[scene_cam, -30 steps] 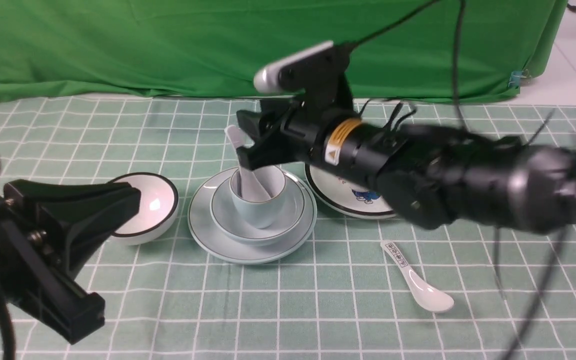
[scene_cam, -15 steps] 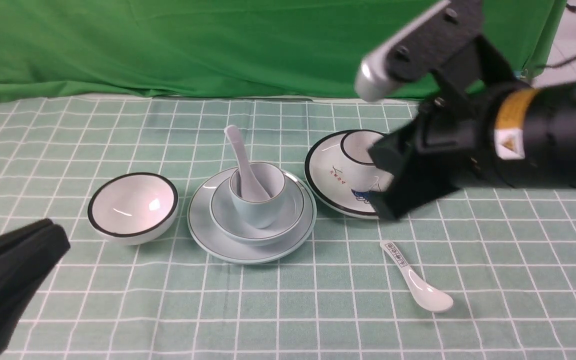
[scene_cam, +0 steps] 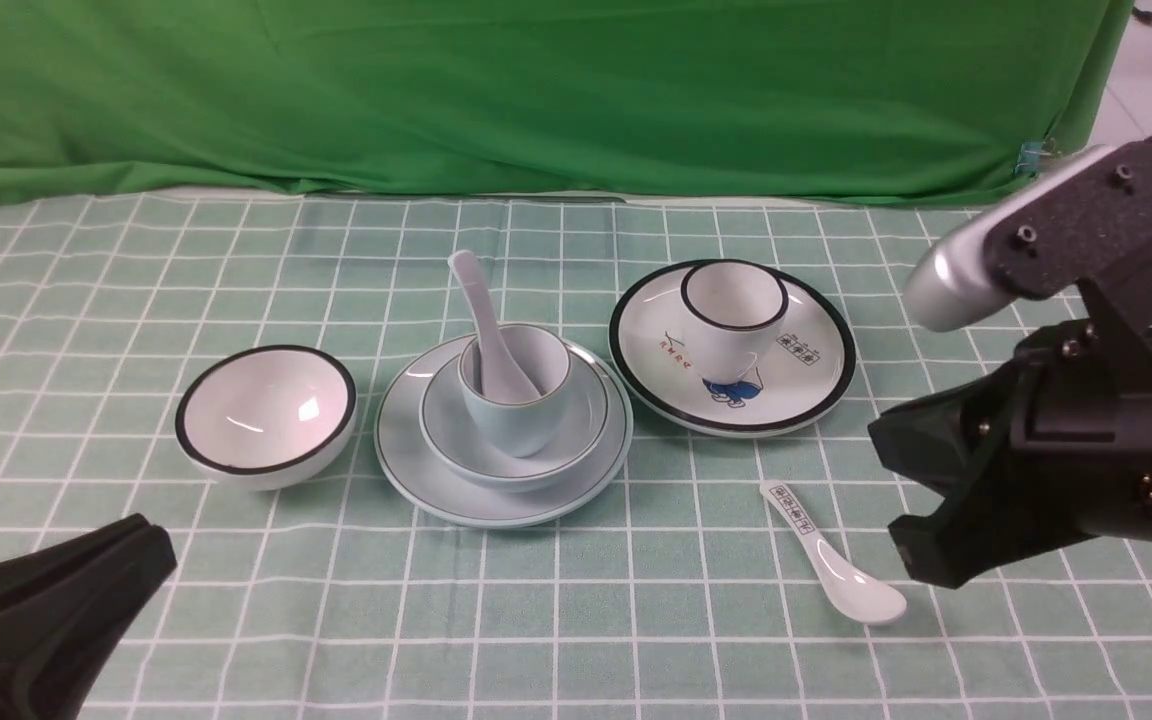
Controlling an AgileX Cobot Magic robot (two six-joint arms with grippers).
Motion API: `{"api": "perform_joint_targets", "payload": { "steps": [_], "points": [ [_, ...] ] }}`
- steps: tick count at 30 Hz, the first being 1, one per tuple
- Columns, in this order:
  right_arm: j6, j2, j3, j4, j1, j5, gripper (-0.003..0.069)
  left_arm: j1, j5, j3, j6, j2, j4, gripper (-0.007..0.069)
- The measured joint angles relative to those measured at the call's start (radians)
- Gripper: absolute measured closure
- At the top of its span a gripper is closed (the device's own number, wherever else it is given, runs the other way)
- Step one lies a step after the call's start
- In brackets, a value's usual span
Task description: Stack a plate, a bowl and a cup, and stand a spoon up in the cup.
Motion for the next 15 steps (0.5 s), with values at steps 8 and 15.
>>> {"api": "perform_joint_targets", "payload": {
  "steps": [8, 15],
  "points": [
    [0.005, -0.002, 0.000, 0.000, 0.000, 0.006, 0.0582, 0.000, 0.001, 0.000, -0.002, 0.000, 0.107, 0.0613],
    [0.005, -0.002, 0.000, 0.000, 0.000, 0.008, 0.0572, 0.000, 0.001, 0.000, 0.001, 0.000, 0.128, 0.0613]
  ]
}}
